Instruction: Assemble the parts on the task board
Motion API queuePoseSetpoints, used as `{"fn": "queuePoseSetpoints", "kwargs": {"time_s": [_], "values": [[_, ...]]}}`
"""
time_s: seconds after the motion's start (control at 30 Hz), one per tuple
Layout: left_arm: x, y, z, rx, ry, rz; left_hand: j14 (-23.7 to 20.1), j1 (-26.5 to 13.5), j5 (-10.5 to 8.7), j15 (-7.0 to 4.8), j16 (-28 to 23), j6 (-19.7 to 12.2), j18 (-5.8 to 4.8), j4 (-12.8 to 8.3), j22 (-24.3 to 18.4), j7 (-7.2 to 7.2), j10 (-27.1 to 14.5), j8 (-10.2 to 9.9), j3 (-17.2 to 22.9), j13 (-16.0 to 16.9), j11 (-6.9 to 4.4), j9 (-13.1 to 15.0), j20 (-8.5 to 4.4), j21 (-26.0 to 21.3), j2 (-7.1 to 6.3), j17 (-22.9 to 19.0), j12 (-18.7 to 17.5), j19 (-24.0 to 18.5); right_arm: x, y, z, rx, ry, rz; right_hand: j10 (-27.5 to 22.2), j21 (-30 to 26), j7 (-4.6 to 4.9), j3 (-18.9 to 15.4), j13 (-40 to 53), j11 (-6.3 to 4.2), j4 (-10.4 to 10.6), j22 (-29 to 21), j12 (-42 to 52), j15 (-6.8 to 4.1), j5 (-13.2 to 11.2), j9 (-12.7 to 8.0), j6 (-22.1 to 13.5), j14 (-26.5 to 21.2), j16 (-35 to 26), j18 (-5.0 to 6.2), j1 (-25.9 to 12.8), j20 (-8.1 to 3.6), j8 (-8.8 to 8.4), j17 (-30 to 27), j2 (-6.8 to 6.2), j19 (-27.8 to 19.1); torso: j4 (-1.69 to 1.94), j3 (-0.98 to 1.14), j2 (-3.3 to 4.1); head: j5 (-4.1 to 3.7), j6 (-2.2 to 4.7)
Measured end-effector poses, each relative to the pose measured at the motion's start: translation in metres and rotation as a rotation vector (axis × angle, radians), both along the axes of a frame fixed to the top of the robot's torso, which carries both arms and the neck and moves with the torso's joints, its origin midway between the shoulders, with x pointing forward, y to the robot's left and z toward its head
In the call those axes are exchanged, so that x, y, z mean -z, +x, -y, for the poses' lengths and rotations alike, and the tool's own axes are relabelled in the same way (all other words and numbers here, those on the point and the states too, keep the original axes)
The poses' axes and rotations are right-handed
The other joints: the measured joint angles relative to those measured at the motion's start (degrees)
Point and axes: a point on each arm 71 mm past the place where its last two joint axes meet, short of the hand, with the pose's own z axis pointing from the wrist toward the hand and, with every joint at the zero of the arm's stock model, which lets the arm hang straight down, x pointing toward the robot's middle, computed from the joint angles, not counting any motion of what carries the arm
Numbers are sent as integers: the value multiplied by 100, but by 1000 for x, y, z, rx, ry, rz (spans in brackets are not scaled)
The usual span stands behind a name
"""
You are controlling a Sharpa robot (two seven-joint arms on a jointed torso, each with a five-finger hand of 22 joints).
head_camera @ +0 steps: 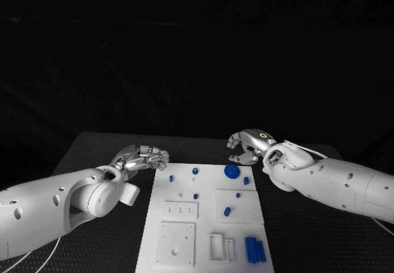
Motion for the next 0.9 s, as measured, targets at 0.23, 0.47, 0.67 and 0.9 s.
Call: {"fn": "queuePoseSetpoints", "kwargs": {"time_s": [0.23, 0.47, 0.67, 0.9], "values": [[0, 0, 0, -2, 4, -3, 17, 0, 0, 17, 0, 0, -1, -15, -1, 0, 20, -21, 15, 12, 20, 7, 0, 0, 0, 13, 0, 0, 6, 3, 13, 11, -28, -91, 342, 19, -7, -680, 180, -119, -197, 0, 85, -111, 353, -5, 7, 18, 70, 2, -267, -26, 0, 39, 88, -58, -38, 15, -4, -69, 26], [1, 1, 0, -3, 7, -5, 17, 0, 0, 17, -5, 0, -1, -46, -1, 0, 20, -21, 15, 11, 20, 12, 0, 0, 0, 12, 0, 0, 13, 8, 8, 7, -92, -146, 1094, 244, -152, -1035, 1203, -413, -335, -1, 942, -429, 109, -35, -117, -122, 253, 142, -178, -137, -31, 256, 111, 13, -24, 19, 0, -119, 28], [1, 2, 0, -3, 9, -6, 17, 0, 0, 17, -22, 0, -2, -46, -2, 0, 20, -21, 15, 11, 20, 12, 0, 0, 0, 17, 0, 0, 22, 10, 6, 9, -139, -185, -294, 568, -230, -1248, 5013, -490, -315, -1, 4306, -471, 256, -73, -70, -186, 761, 235, -8, -159, -85, 860, 193, 35, -13, 8, 2, -139, 4], [1, 2, 0, -4, 10, -7, 17, 0, 0, 17, -22, 0, -2, -46, -2, 0, 20, -21, 15, 11, 20, 16, 0, 0, 0, 19, 0, 0, 33, 11, 3, 13, -181, -215, -454, 823, -261, -1126, 5875, -509, -315, -1, 5494, -478, 270, -95, -39, -129, 877, 235, -8, -189, -114, 1206, 193, 84, -9, 4, 3, -142, -28]]}}
